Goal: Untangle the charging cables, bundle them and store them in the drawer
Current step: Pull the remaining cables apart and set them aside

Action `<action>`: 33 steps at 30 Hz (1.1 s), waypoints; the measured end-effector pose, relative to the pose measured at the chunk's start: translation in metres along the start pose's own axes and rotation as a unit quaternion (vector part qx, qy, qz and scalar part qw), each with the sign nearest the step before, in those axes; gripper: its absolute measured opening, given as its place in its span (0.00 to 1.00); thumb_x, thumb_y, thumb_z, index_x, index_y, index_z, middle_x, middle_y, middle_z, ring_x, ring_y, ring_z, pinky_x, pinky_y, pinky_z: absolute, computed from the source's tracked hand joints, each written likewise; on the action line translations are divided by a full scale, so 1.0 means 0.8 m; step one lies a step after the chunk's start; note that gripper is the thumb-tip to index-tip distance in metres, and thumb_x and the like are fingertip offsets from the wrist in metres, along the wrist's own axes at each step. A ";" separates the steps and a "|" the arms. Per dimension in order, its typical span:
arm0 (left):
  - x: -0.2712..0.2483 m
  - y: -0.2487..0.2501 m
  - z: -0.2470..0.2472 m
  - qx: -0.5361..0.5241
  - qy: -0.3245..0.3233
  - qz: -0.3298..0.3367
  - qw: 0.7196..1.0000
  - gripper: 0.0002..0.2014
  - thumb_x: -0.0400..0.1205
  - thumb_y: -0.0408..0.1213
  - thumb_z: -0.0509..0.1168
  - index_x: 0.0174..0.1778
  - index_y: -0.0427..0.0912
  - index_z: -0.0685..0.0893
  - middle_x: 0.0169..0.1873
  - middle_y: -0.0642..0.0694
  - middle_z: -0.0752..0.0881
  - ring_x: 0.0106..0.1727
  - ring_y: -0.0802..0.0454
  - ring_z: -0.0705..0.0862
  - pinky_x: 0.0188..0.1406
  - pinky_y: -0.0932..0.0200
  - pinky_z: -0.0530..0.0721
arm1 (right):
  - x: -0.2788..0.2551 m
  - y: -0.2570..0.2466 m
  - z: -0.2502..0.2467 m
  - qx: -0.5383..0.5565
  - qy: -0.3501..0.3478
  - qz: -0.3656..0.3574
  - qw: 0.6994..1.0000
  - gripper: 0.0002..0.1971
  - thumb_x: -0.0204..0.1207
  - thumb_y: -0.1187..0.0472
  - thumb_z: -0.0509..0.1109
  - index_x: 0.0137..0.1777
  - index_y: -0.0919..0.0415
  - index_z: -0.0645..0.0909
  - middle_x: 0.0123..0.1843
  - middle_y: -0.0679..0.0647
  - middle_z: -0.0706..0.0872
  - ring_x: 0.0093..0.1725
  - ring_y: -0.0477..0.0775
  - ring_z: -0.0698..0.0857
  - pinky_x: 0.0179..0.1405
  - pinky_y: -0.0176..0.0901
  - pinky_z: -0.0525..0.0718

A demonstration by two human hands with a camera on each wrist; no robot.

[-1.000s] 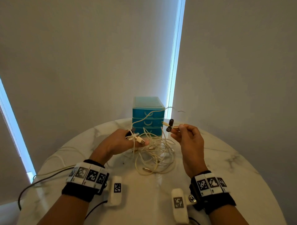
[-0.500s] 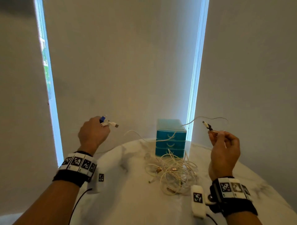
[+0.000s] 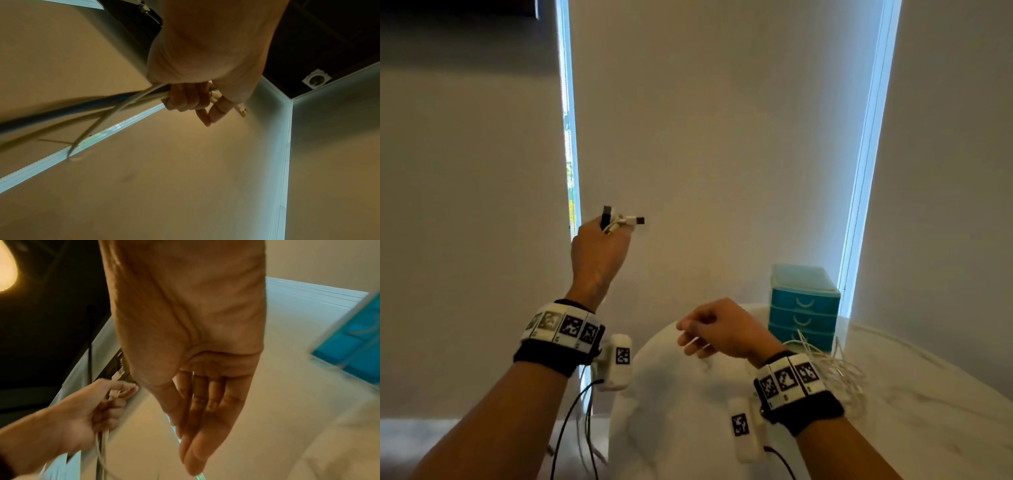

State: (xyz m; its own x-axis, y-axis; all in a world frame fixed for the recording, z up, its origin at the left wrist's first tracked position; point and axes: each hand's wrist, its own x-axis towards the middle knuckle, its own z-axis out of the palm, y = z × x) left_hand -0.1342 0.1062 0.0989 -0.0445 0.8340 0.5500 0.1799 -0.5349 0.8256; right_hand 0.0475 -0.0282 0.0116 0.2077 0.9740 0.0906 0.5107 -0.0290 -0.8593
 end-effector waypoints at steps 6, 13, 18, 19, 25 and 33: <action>-0.052 -0.032 0.040 -0.006 -0.169 -0.065 0.983 0.11 0.83 0.44 0.72 0.46 0.40 0.94 0.42 0.45 0.91 0.42 0.49 0.83 0.42 0.52 0.78 | -0.025 0.049 -0.023 0.097 0.106 -0.017 0.989 0.10 0.91 0.58 0.71 0.62 0.61 0.91 0.48 0.57 0.97 0.45 0.55 0.97 0.43 0.44 0.93; -0.110 -0.051 0.133 0.062 -0.294 -0.007 0.954 0.17 0.85 0.51 0.71 0.35 0.44 0.86 0.29 0.50 0.86 0.32 0.49 0.82 0.33 0.54 0.75 | -0.036 0.035 -0.040 0.168 0.252 -0.145 0.942 0.11 0.84 0.54 0.80 0.64 0.52 0.90 0.51 0.51 0.96 0.49 0.50 0.97 0.43 0.44 0.95; -0.134 -0.054 0.163 0.086 -0.348 0.044 0.932 0.16 0.84 0.43 0.71 0.31 0.47 0.79 0.26 0.51 0.82 0.30 0.51 0.78 0.31 0.55 0.72 | -0.030 0.058 -0.062 0.132 0.347 -0.104 0.923 0.06 0.81 0.53 0.83 0.55 0.49 0.92 0.49 0.47 0.96 0.50 0.49 0.96 0.56 0.53 0.96; -0.135 -0.053 0.165 0.087 -0.346 0.051 0.933 0.15 0.84 0.42 0.71 0.32 0.44 0.80 0.27 0.49 0.82 0.31 0.50 0.78 0.32 0.54 0.72 | -0.029 0.063 -0.063 0.114 0.358 -0.088 0.923 0.06 0.80 0.49 0.83 0.53 0.47 0.91 0.49 0.46 0.95 0.51 0.48 0.95 0.58 0.54 0.96; -0.137 -0.044 0.175 0.062 -0.372 0.065 0.924 0.14 0.86 0.44 0.72 0.37 0.44 0.81 0.30 0.47 0.80 0.32 0.52 0.76 0.36 0.54 0.74 | -0.043 0.076 -0.063 0.207 0.303 -0.048 0.929 0.10 0.84 0.56 0.80 0.59 0.60 0.90 0.52 0.56 0.95 0.47 0.48 0.97 0.47 0.38 0.95; -0.130 -0.036 0.149 -0.226 -0.561 -0.166 0.779 0.11 0.76 0.48 0.69 0.44 0.48 0.75 0.33 0.52 0.72 0.30 0.55 0.64 0.29 0.59 0.62 | -0.050 0.060 -0.075 0.219 0.335 -0.076 0.913 0.06 0.80 0.60 0.82 0.55 0.56 0.94 0.49 0.48 0.96 0.50 0.44 0.95 0.47 0.33 0.92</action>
State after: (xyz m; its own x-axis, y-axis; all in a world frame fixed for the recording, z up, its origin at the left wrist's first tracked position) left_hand -0.0179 0.0511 0.0034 0.9178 0.3938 0.0496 -0.0345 -0.0452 0.9984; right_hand 0.1137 -0.0822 -0.0027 0.7010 0.5989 0.3873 0.2233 0.3314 -0.9167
